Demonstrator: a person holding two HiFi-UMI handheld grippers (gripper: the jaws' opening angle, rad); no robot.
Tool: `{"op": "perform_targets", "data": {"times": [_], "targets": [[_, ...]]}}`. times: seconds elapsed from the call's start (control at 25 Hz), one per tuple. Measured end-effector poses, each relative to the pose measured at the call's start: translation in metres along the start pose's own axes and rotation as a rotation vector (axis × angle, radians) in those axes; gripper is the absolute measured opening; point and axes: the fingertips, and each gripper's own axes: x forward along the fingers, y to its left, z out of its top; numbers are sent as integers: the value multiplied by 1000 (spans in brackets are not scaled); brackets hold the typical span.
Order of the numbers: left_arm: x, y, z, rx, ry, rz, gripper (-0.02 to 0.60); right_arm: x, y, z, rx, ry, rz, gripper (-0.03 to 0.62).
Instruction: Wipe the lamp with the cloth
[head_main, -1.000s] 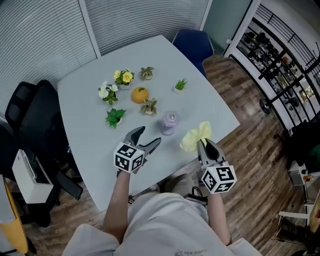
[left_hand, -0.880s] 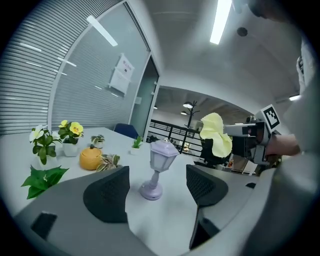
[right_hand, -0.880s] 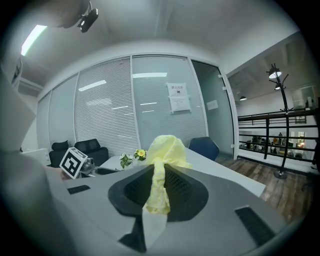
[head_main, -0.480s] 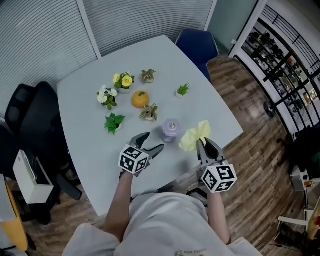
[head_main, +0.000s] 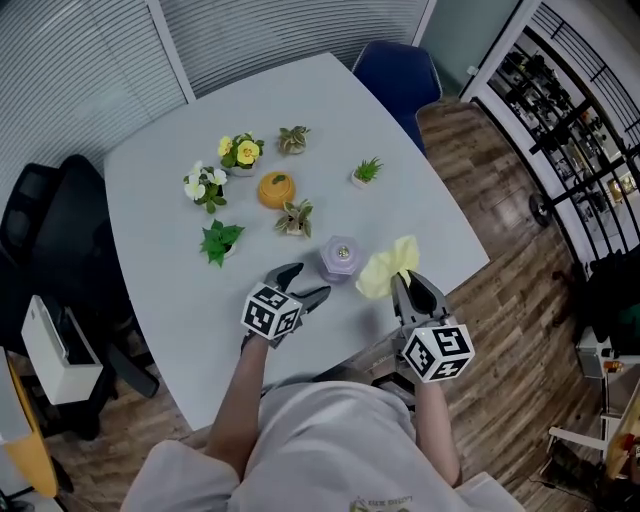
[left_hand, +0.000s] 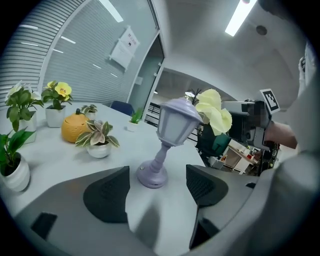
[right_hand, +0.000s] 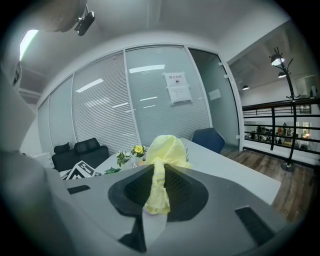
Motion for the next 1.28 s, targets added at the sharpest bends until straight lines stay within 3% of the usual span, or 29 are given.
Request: {"op": "perform_targets", "data": {"times": [0.12,0.28,0.76,1.08,1.28], "targets": [[9,3,-4,13,11,-2,331,6,-1,-4,10,12,8,67],[21,3,-3,99,13,-5,332,10,-2,-6,16,24,22,68],[58,9,-29,274,160,-21,331,3,-4,-5,9,32,16,67],[62,14,-27,340,173,24,331,-9,10,2,-17,27,26,67],[65,15,-24,340,182,40,331,-3,17,3,-15,43,68,69]]}}
